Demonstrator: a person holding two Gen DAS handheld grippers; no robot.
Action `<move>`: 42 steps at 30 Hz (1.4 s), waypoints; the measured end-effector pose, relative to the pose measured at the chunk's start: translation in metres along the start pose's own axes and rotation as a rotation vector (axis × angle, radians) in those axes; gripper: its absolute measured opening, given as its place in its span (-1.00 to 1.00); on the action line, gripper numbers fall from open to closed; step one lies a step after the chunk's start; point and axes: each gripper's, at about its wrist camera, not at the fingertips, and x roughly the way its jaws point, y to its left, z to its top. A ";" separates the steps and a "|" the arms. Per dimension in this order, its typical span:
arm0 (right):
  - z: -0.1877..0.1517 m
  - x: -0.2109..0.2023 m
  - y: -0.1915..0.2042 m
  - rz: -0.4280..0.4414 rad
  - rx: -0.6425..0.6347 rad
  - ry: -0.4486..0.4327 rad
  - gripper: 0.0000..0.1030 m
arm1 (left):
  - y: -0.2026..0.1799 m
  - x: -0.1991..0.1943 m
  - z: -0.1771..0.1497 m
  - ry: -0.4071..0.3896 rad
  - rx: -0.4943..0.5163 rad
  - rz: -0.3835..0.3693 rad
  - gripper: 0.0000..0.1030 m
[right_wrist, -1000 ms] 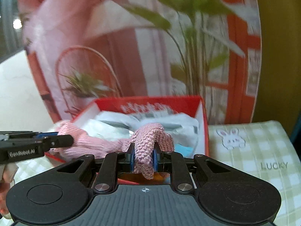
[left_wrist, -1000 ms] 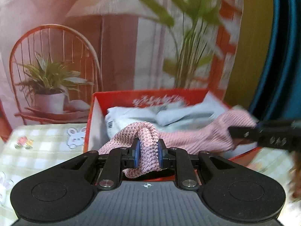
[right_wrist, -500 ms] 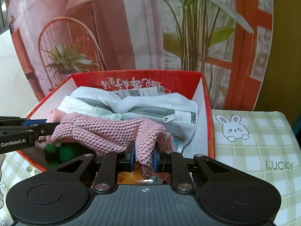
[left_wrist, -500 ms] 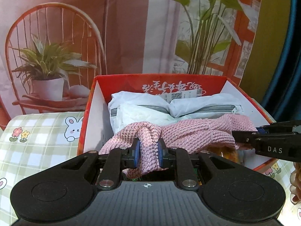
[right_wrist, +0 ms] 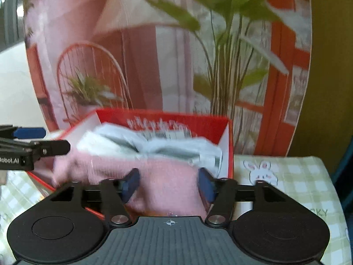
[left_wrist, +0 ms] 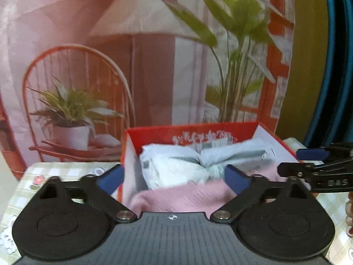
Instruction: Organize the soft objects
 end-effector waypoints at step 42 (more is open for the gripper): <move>0.010 -0.308 0.094 -0.070 0.077 -0.295 0.99 | -0.050 -0.306 0.024 -0.265 0.003 0.152 1.00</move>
